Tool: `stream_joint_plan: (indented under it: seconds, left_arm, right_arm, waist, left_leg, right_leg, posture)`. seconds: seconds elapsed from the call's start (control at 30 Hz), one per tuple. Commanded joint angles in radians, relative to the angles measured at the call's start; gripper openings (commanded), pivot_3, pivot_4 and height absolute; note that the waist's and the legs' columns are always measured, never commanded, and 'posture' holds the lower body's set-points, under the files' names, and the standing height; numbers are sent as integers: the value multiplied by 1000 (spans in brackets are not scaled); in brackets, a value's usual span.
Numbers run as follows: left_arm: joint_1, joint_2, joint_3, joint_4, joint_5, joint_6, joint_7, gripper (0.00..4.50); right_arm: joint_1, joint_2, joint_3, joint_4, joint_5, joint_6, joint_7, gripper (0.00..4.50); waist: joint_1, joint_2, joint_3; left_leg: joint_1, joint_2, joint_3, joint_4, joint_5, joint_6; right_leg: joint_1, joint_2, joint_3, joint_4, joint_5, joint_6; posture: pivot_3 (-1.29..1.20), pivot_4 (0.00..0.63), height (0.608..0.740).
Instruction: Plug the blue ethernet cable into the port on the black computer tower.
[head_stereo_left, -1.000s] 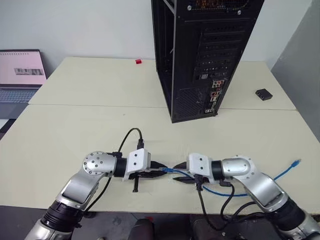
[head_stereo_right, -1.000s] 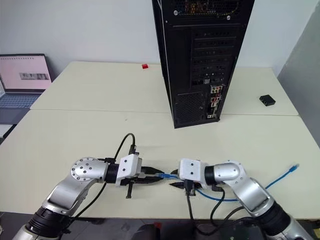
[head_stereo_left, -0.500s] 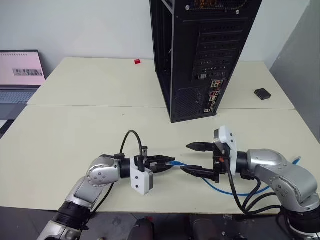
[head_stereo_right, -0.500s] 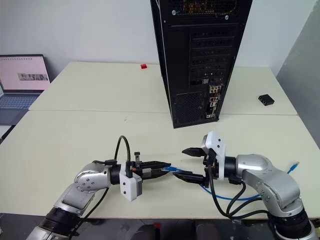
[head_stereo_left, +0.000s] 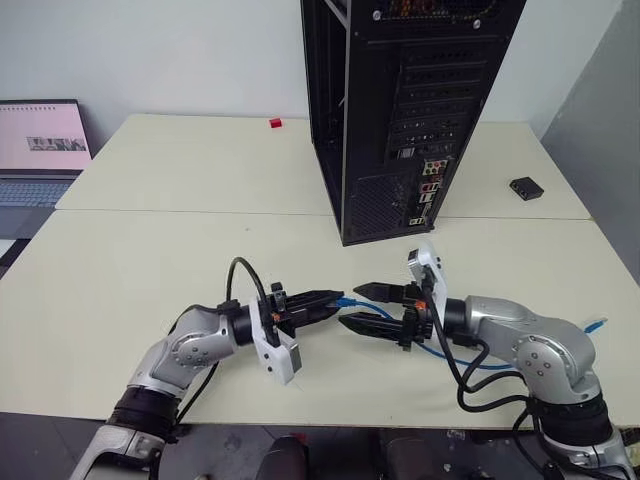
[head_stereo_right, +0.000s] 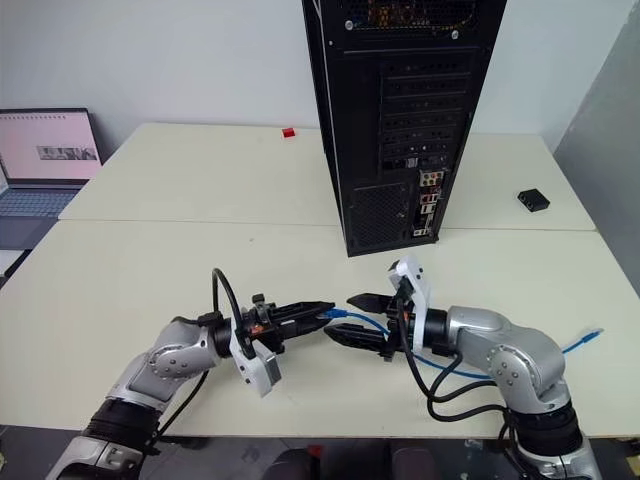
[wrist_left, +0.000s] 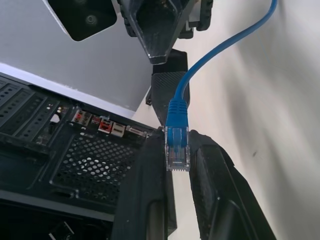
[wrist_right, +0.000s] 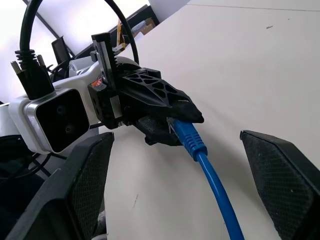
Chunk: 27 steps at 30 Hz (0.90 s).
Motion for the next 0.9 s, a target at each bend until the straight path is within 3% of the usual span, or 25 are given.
stream_joint_plan:
  seconds: [0.03,0.7,0.9]
  left_arm:
    - [-16,9,-3,-4,16,-19,42,327]
    - [0,34,-24,-26,41,-27,100,326]
    - [1,36,-31,-18,49,-38,113,325]
  right_arm:
    - [-20,3,16,0,11,-19,10,4277]
    - [-43,25,19,32,32,-19,2,126]
    - [-45,21,22,34,32,-16,7,8]
  waist:
    - [0,0,0]
    - [0,0,0]
    - [0,0,0]
  left_leg:
    - [0,0,0,0,0,0]
    - [0,0,0,0,0,0]
    - [0,0,0,0,0,0]
  right_leg:
    - [0,0,0,0,0,0]
    - [0,0,0,0,0,0]
    - [0,0,-1,0,0,0]
  posture:
    - [0,150,740]
    - [0,150,740]
    - [0,150,740]
